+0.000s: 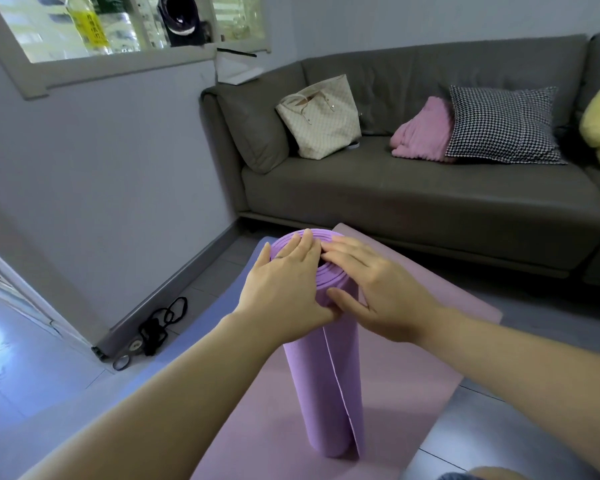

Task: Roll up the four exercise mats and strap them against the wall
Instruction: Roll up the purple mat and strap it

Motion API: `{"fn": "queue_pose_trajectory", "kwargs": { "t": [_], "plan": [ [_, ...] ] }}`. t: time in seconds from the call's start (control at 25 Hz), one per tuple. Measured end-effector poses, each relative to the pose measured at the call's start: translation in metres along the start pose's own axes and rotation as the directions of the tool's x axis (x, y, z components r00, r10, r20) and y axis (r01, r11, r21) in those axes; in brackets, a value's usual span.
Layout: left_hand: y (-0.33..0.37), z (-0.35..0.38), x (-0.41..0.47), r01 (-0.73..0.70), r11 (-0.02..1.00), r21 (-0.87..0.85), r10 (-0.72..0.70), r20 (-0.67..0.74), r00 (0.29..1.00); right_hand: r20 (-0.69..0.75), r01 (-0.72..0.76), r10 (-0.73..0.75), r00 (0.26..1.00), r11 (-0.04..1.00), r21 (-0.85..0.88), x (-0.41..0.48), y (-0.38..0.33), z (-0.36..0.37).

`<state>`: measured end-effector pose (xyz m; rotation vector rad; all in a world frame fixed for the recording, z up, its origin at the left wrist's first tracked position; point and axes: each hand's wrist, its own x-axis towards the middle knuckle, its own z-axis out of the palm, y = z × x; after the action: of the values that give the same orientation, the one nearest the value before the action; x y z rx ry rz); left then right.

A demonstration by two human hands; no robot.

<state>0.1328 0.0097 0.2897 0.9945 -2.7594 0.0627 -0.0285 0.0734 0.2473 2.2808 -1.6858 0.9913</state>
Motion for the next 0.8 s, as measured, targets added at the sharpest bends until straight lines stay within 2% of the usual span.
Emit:
{"fn": "queue_pose_trajectory", "kwargs": {
  "t": [0.08,0.16,0.28,0.32,0.36,0.48,0.56,0.68,0.8],
  "plan": [
    [0.006,0.0,0.007,-0.007,1.0,-0.006,0.007,0.004,1.0,-0.084,-0.021,0.021,0.996,1.0,0.0,-0.002,0.003,0.005],
    [0.006,-0.003,0.011,-0.017,1.0,0.002,0.017,0.013,1.0,-0.066,-0.046,0.048,0.997,0.998,0.037,0.0,0.005,0.005],
    [-0.005,-0.005,0.006,-0.015,0.999,-0.03,0.016,0.03,0.999,0.26,-0.061,0.028,0.965,0.991,0.121,0.011,0.007,-0.023],
    [-0.006,-0.006,0.003,-0.018,0.998,-0.055,0.018,0.007,1.0,0.336,0.004,-0.036,0.941,0.995,0.097,0.017,0.009,-0.036],
    [-0.006,-0.005,0.0,-0.029,0.996,-0.086,0.026,-0.03,0.999,0.353,0.11,-0.122,0.928,0.992,0.055,0.022,0.011,-0.047],
    [0.0,-0.001,0.004,-0.065,0.989,-0.134,0.05,-0.108,0.993,0.296,0.39,-0.346,0.89,0.915,-0.103,0.032,0.012,-0.063],
    [-0.001,-0.001,0.01,-0.074,0.993,-0.096,0.067,-0.077,0.995,0.293,0.454,-0.402,0.868,0.88,-0.14,0.034,0.015,-0.06],
    [-0.015,0.001,0.014,-0.052,0.998,-0.046,0.051,-0.024,0.998,0.276,0.472,-0.415,0.867,0.863,-0.184,0.03,0.028,-0.055],
    [-0.022,0.0,0.014,-0.031,0.998,-0.061,0.03,-0.02,0.999,0.247,0.595,-0.544,0.802,0.767,-0.24,0.024,0.038,-0.043]
  ]
}}
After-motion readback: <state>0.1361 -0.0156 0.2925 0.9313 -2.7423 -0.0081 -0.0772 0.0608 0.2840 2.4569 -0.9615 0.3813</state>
